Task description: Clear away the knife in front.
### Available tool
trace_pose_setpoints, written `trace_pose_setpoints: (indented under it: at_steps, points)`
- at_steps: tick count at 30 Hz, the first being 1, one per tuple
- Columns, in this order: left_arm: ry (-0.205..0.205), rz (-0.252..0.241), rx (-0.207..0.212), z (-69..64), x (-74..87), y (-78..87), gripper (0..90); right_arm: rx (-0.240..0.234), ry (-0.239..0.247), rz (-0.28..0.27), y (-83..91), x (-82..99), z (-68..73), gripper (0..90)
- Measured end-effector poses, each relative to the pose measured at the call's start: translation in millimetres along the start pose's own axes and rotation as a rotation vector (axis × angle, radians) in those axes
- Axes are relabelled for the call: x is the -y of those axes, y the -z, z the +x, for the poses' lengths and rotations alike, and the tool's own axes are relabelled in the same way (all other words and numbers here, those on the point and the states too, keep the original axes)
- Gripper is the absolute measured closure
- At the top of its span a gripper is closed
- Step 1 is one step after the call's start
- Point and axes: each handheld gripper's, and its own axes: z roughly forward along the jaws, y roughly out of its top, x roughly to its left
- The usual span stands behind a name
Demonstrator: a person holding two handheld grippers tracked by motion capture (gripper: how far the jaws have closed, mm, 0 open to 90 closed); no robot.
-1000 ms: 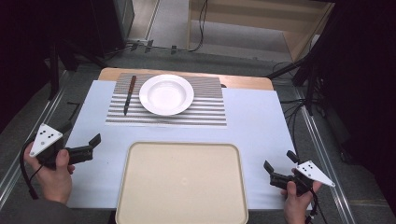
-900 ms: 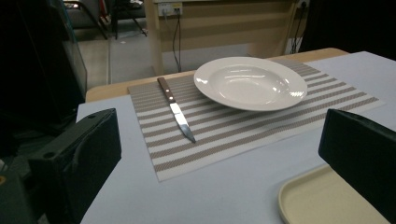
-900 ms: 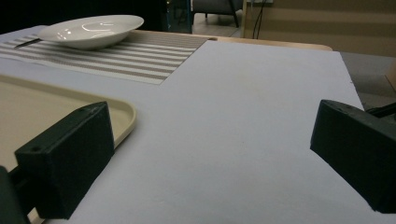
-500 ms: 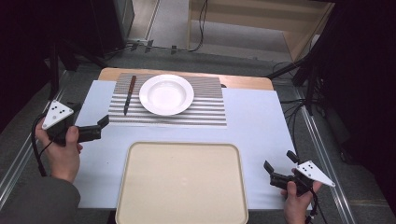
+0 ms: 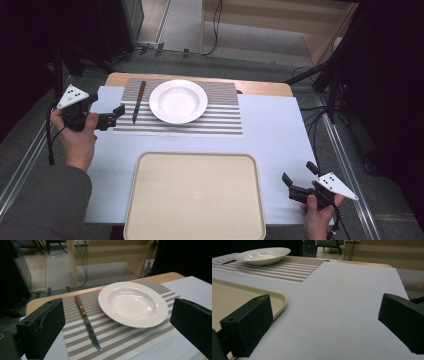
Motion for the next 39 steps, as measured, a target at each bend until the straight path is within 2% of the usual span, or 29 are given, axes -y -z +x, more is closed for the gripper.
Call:
trace_pose_setpoints:
  at_steps: [2, 5, 10, 13, 15, 16, 17, 18, 19, 20, 21, 23, 24, 25, 26, 27, 33, 34, 35, 37, 39]
  points:
    - [0.002, 0.025, 0.005, 2.4, -3.1, -8.4, 0.0, -0.002, 0.002, 0.0, -0.3, 0.0, 0.1, 0.0]
    - [0.024, 0.053, 0.004, 7.2, -6.7, -20.4, 5.1, -0.002, 0.002, 0.0, -0.3, 0.0, 0.1, 0.0]
    - [0.057, 0.142, -0.024, 18.3, -12.1, -47.9, 13.3, -0.001, 0.007, 0.002, -0.7, 0.0, 0.6, 0.0]
    - [0.059, 0.209, -0.048, 23.1, -15.5, -63.2, 18.6, -0.001, 0.008, 0.005, -0.7, -0.1, 0.9, 0.0]
    - [0.07, 0.219, -0.046, 24.8, -16.4, -67.6, 22.2, -0.002, 0.008, 0.007, -0.9, -0.1, 1.0, 0.0]
    - [0.082, 0.224, -0.047, 26.6, -17.3, -71.3, 22.2, -0.002, 0.008, 0.007, -0.9, -0.1, 1.0, 0.0]
    - [0.101, 0.248, -0.044, 29.7, -18.5, -80.3, 27.1, -0.004, 0.01, 0.006, -1.1, -0.1, 1.1, 0.0]
    - [0.101, 0.248, -0.044, 29.7, -18.5, -80.3, 28.7, -0.004, 0.01, 0.006, -1.1, -0.1, 1.1, 0.0]
    - [0.12, 0.288, -0.047, 32.0, -18.4, -90.9, 30.2, -0.003, 0.012, 0.007, -1.2, -0.1, 1.2, 0.0]
    - [0.12, 0.288, -0.047, 32.0, -18.4, -90.9, 31.6, -0.003, 0.012, 0.007, -1.2, -0.1, 1.2, 0.0]
    - [0.133, 0.312, -0.048, 33.3, -17.6, -97.3, 31.6, -0.004, 0.011, 0.007, -1.2, 0.0, 1.2, 0.0]
    - [0.157, 0.348, -0.052, 36.1, -15.6, -107.6, 38.0, -0.004, 0.01, 0.007, -1.2, 0.0, 1.1, 0.0]
    - [0.164, 0.355, -0.055, 37.5, -14.7, -110.7, 38.0, -0.004, 0.01, 0.007, -1.2, 0.0, 1.1, 0.0]
    - [0.17, 0.387, -0.074, 40.8, -12.6, -119.5, 43.5, -0.004, 0.01, 0.008, -1.3, 0.0, 1.2, 0.0]
    - [0.17, 0.387, -0.074, 40.8, -12.6, -119.5, 44.8, -0.004, 0.01, 0.008, -1.3, 0.0, 1.2, 0.0]
    - [0.165, 0.417, -0.083, 43.3, -10.7, -128.2, 47.1, -0.006, 0.013, 0.008, -1.6, 0.0, 1.4, 0.0]
    - [0.176, 0.477, -0.086, 48.1, -6.0, -149.7, 56.9, -0.001, 0.022, 0.015, -3.0, -0.2, 2.0, 0.0]
    - [0.205, 0.5, -0.095, 52.0, -2.7, -158.0, 57.5, 0.0, 0.021, 0.018, -3.2, -0.2, 2.4, 0.0]
    - [0.205, 0.5, -0.095, 52.0, -2.7, -158.0, 57.9, 0.0, 0.021, 0.018, -3.2, -0.2, 2.4, 0.0]
    - [0.233, 0.512, -0.108, 57.4, 2.6, -168.5, 60.4, 0.001, 0.028, 0.02, -3.8, -0.2, 2.9, 0.0]
    - [0.234, 0.522, -0.114, 58.4, 4.4, -172.3, 61.0, 0.001, 0.028, 0.019, -3.6, -0.1, 2.9, 0.0]
